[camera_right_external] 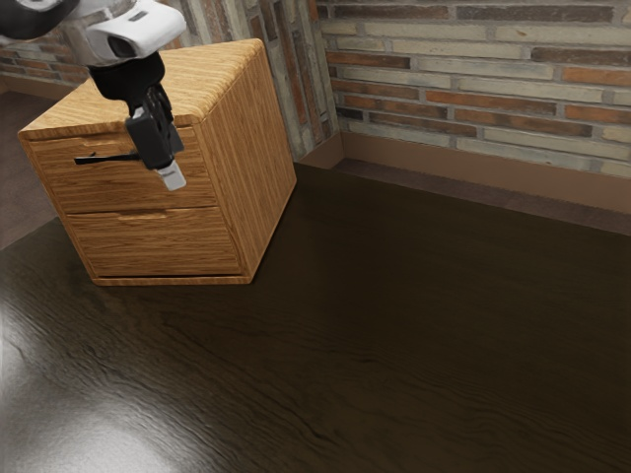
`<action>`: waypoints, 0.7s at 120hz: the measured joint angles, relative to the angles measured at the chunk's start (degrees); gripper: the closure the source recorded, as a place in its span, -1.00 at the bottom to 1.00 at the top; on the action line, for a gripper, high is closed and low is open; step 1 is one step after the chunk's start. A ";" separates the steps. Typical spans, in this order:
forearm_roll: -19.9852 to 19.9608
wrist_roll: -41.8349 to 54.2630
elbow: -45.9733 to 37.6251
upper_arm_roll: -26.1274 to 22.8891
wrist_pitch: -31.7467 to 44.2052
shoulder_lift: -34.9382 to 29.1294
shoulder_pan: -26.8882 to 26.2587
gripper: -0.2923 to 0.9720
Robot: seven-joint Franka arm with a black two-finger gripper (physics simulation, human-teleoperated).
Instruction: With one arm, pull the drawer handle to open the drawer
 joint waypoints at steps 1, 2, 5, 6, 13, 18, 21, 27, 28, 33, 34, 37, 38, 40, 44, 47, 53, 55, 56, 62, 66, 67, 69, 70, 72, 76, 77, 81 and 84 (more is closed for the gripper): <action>0.06 0.01 0.00 0.00 -0.01 0.15 -0.10 -0.53; 0.11 0.02 -0.01 0.00 -0.02 0.30 -0.18 -0.53; 0.22 0.05 -0.01 0.00 -0.04 0.69 -0.31 -0.53; 0.24 0.06 -0.01 -0.01 -0.05 0.78 -0.32 -0.53; 0.33 0.09 -0.02 0.00 -0.07 1.20 0.00 -0.53; 0.34 0.10 -0.10 0.03 -0.07 1.38 0.42 -0.53; 0.40 0.12 -0.13 0.12 -0.07 1.40 0.60 -0.53; 0.53 0.13 -0.31 0.28 -0.09 1.21 0.88 -0.53; 0.55 0.13 -0.35 0.29 -0.10 1.16 0.92 -0.53; 0.62 0.16 -1.08 0.41 -0.14 0.35 0.87 -0.53; 0.64 0.16 -1.51 0.43 -0.15 -0.02 0.80 -0.53; 0.71 0.17 -4.00 0.47 -0.15 -2.11 0.39 -0.53; 0.74 0.17 -4.79 0.48 -0.15 -2.79 0.27 -0.53; 0.86 0.18 -6.53 0.52 -0.15 -4.28 -0.03 -0.53; 1.97 0.18 -9.56 0.55 -0.09 -7.05 -0.57 -0.53; 3.35 0.17 -11.54 0.55 0.05 -9.01 -0.84 -0.53; 6.31 0.19 -16.12 0.55 1.03 -12.71 -0.46 -0.53; 7.22 0.23 -17.54 0.55 1.55 -13.64 -0.16 -0.53; 7.68 0.26 -18.22 0.55 1.83 -14.04 -0.04 -0.53; 10.08 0.76 -22.63 1.05 4.30 -16.12 0.24 -0.54; 11.23 1.32 -24.93 1.99 6.30 -16.90 0.37 -0.54; 11.48 1.49 -25.34 2.19 6.81 -16.97 0.41 -0.54; 11.94 1.83 -25.98 2.51 7.76 -17.03 0.45 -0.54; 12.16 1.99 -26.22 2.65 8.20 -17.05 0.47 -0.54; 12.57 2.32 -26.61 2.86 9.05 -17.05 0.49 -0.54; 13.09 2.92 -27.08 3.13 10.54 -16.81 0.50 -0.54; 13.18 3.07 -27.16 3.19 10.87 -16.73 0.53 -0.54; 13.44 3.66 -27.24 3.65 12.08 -16.48 0.60 -0.54; 13.72 4.08 -27.11 4.16 12.87 -16.09 0.66 -0.54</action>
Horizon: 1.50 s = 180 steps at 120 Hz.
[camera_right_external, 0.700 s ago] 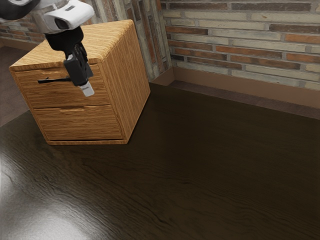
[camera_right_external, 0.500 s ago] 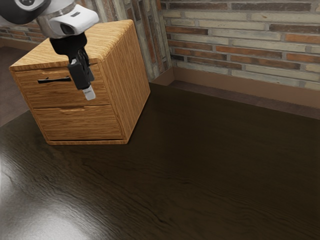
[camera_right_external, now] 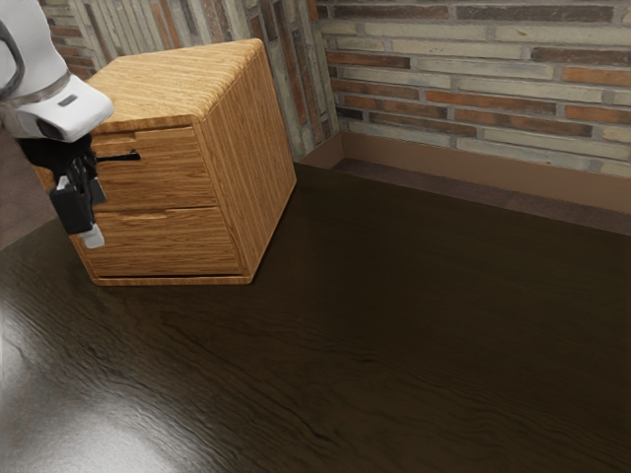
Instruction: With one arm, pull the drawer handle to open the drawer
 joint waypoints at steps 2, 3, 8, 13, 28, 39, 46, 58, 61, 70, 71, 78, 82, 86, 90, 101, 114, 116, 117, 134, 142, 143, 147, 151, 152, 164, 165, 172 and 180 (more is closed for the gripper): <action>0.21 0.28 0.17 0.23 0.49 0.26 0.09 -0.54; 0.30 0.41 0.25 0.32 0.72 0.35 0.14 -0.54; 0.79 1.16 0.52 0.66 1.91 0.68 0.50 -0.54; 1.24 2.24 0.64 0.82 3.49 1.00 0.99 -0.54; 2.01 6.23 0.73 1.03 8.68 1.72 2.38 -0.48; 2.19 9.26 0.75 2.49 12.38 2.90 3.17 -0.33; 2.09 11.42 0.80 3.49 15.10 3.96 3.54 -0.22; 1.90 15.07 0.89 3.95 20.03 5.19 4.02 -0.06; 1.86 15.90 0.91 3.98 21.15 5.56 4.20 -0.04; 1.24 18.32 2.06 4.02 23.85 7.19 5.18 0.03; 0.94 18.62 2.30 4.03 24.10 7.51 5.37 0.03; -1.07 20.71 3.29 4.10 25.75 9.05 6.66 0.06; -1.99 21.86 3.93 4.13 26.57 9.69 7.33 0.08; -2.70 22.99 4.55 4.13 27.28 10.34 7.99 0.09; -3.32 24.08 5.17 4.13 27.92 11.08 8.66 0.10; -5.55 26.94 6.32 4.16 29.26 13.06 10.33 0.11; -7.11 29.85 6.62 4.21 30.24 14.31 11.64 0.14; -7.39 30.26 6.62 4.23 30.35 14.55 11.77 0.15; -7.52 30.46 6.61 4.24 30.41 14.66 11.82 0.15; -9.23 33.44 6.27 4.22 31.02 15.66 10.93 0.27; -9.84 34.60 5.91 4.44 31.25 15.61 10.00 0.38; -9.94 34.74 5.83 4.48 31.28 15.59 9.93 0.39; -10.26 35.27 5.45 4.40 31.41 15.45 10.16 0.42; -10.53 35.76 5.18 4.33 31.52 15.33 10.31 0.45; -10.59 35.88 5.13 4.32 31.54 15.32 10.33 0.45; -11.01 37.18 3.99 4.27 31.58 14.34 10.28 0.56; -11.03 37.28 3.85 4.28 31.59 14.21 10.26 0.57; -11.12 37.93 2.57 4.32 31.64 13.01 10.13 0.59; -11.11 38.61 0.18 4.35 31.72 10.84 9.92 0.62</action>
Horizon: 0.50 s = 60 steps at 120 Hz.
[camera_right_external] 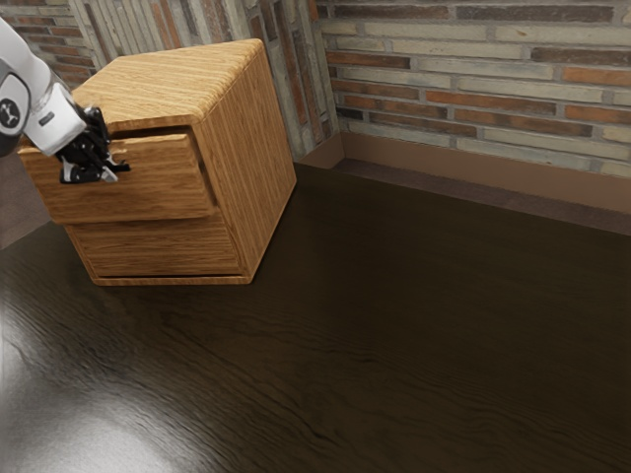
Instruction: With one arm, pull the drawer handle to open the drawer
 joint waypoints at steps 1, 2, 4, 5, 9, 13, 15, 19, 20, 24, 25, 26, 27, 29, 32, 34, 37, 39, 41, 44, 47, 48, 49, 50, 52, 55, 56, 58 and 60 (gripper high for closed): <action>0.01 0.08 -0.27 -0.03 0.01 -0.28 0.00 0.62; 0.04 0.16 -0.53 -0.03 0.01 -0.57 -0.03 0.62; 0.12 0.31 -1.18 -0.03 0.02 -1.24 -0.12 0.63; 0.16 0.38 -1.50 -0.03 0.01 -1.60 -0.16 0.63; 0.30 0.68 -2.65 -0.03 0.02 -2.88 -0.31 0.64; 0.44 0.97 -3.95 -0.04 0.05 -4.18 -0.43 0.64; 0.50 1.11 -4.53 -0.04 0.06 -4.77 -0.48 0.65; 0.60 1.37 -5.70 -0.05 0.10 -5.97 -0.58 0.65; 0.63 1.44 -5.99 -0.04 0.11 -6.27 -0.60 0.65; 0.73 1.69 -7.04 -0.03 0.15 -7.28 -0.66 0.66; 0.75 1.75 -7.28 -0.01 0.16 -7.52 -0.69 0.66; 0.76 1.81 -7.53 -0.01 0.18 -7.74 -0.69 0.66; 0.78 1.87 -7.78 0.00 0.18 -7.98 -0.71 0.66; 0.81 1.98 -8.27 0.02 0.20 -8.46 -0.72 0.66; 0.85 2.15 -8.89 0.05 0.22 -9.04 -0.70 0.66; 0.87 2.26 -9.24 0.06 0.23 -9.39 -0.67 0.66; 0.90 2.42 -9.84 0.07 0.24 -9.93 -0.64 0.66; 0.92 2.52 -10.24 0.07 0.24 -10.32 -0.63 0.66; 0.94 2.62 -10.62 0.05 0.25 -10.70 -0.64 0.65; 0.95 2.76 -11.22 0.05 0.25 -11.29 -0.66 0.65; 0.97 2.89 -11.79 0.04 0.25 -11.90 -0.68 0.65; 0.98 2.94 -11.97 0.04 0.26 -12.08 -0.69 0.65; 0.99 2.98 -12.23 0.04 0.26 -12.32 -0.70 0.65; 1.02 3.02 -12.48 0.04 0.27 -12.57 -0.71 0.65; 1.22 3.10 -13.13 0.04 0.28 -13.22 -0.77 0.65; 1.46 3.20 -13.93 0.05 0.27 -14.12 -0.86 0.65; 1.53 3.24 -14.15 0.05 0.26 -14.36 -0.89 0.65; 1.65 3.30 -14.56 0.05 0.25 -14.89 -0.94 0.65; 1.77 3.37 -15.05 0.05 0.25 -15.42 -0.98 0.65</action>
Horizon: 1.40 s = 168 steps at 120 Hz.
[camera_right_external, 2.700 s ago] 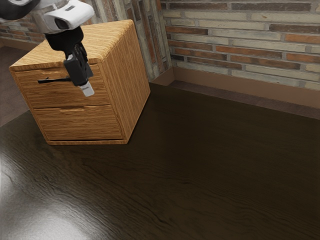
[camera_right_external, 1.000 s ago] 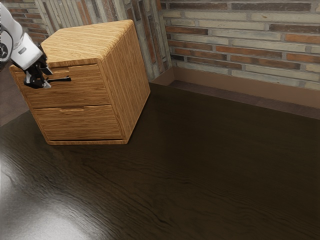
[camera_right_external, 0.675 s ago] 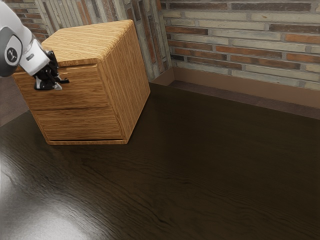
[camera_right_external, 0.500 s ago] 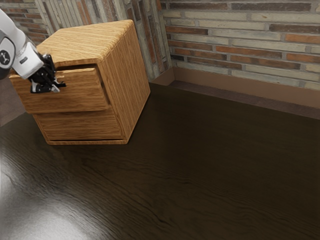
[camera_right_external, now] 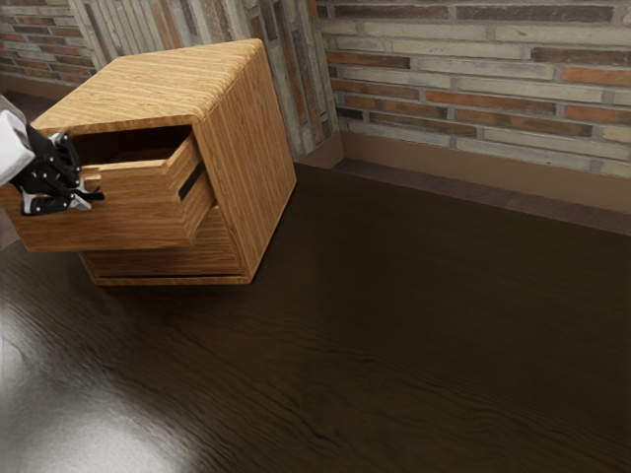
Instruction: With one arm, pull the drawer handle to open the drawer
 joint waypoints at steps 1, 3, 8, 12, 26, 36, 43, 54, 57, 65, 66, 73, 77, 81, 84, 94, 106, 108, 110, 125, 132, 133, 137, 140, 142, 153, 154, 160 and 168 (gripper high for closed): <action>0.07 0.03 -0.26 0.00 0.00 -0.27 -0.02 0.65; 0.19 0.10 -0.71 0.00 0.00 -0.74 -0.06 0.65; 0.46 0.25 -1.79 0.00 -0.01 -1.94 -0.04 0.65; 0.66 0.37 -2.57 0.01 -0.02 -2.72 0.26 0.65; 1.06 0.73 -4.90 0.00 -0.06 -4.99 0.58 0.64; 1.20 0.95 -5.81 -0.01 -0.03 -6.03 0.63 0.65; 2.06 1.01 -6.38 -0.07 -0.03 -7.03 0.54 0.66; 3.56 0.90 -7.40 -0.13 0.00 -8.76 0.30 0.66; 3.91 0.86 -7.91 -0.15 0.01 -9.51 0.27 0.66; 4.56 0.75 -9.00 -0.17 0.04 -10.95 0.24 0.66; 4.62 0.73 -9.11 -0.18 0.04 -11.12 0.24 0.66; 5.01 0.64 -9.93 -0.23 0.08 -12.09 0.20 0.66; 5.16 0.59 -10.30 -0.25 0.09 -12.51 0.20 0.66; 5.27 0.54 -10.80 -0.26 0.09 -13.12 0.19 0.66; 5.34 0.51 -11.16 -0.29 0.09 -13.59 0.19 0.65; 5.50 0.39 -12.33 -0.61 0.06 -15.01 0.21 0.66; 5.59 0.26 -13.82 -0.78 0.01 -16.94 0.20 0.66; 5.60 0.24 -14.03 -0.81 -0.02 -17.22 0.21 0.66; 5.61 0.22 -14.23 -0.83 -0.05 -17.52 0.21 0.66; 5.64 0.10 -16.13 -1.26 -0.22 -19.76 0.29 0.65; 5.67 0.06 -16.94 -1.36 -0.31 -20.94 0.33 0.64; 5.67 0.06 -17.03 -1.37 -0.33 -21.08 0.33 0.64; 5.68 0.04 -17.34 -1.39 -0.39 -21.58 0.35 0.64; 5.70 0.03 -17.51 -1.40 -0.42 -21.90 0.35 0.64; 5.71 0.03 -17.63 -1.40 -0.46 -22.10 0.35 0.64; 5.73 0.01 -18.46 -1.42 -0.60 -23.13 0.38 0.64; 5.73 0.00 -18.52 -1.42 -0.62 -23.22 0.38 0.64; 5.73 -0.01 -18.83 -1.42 -0.74 -23.59 0.37 0.64; 5.74 -0.03 -18.98 -1.41 -1.10 -24.21 0.41 0.64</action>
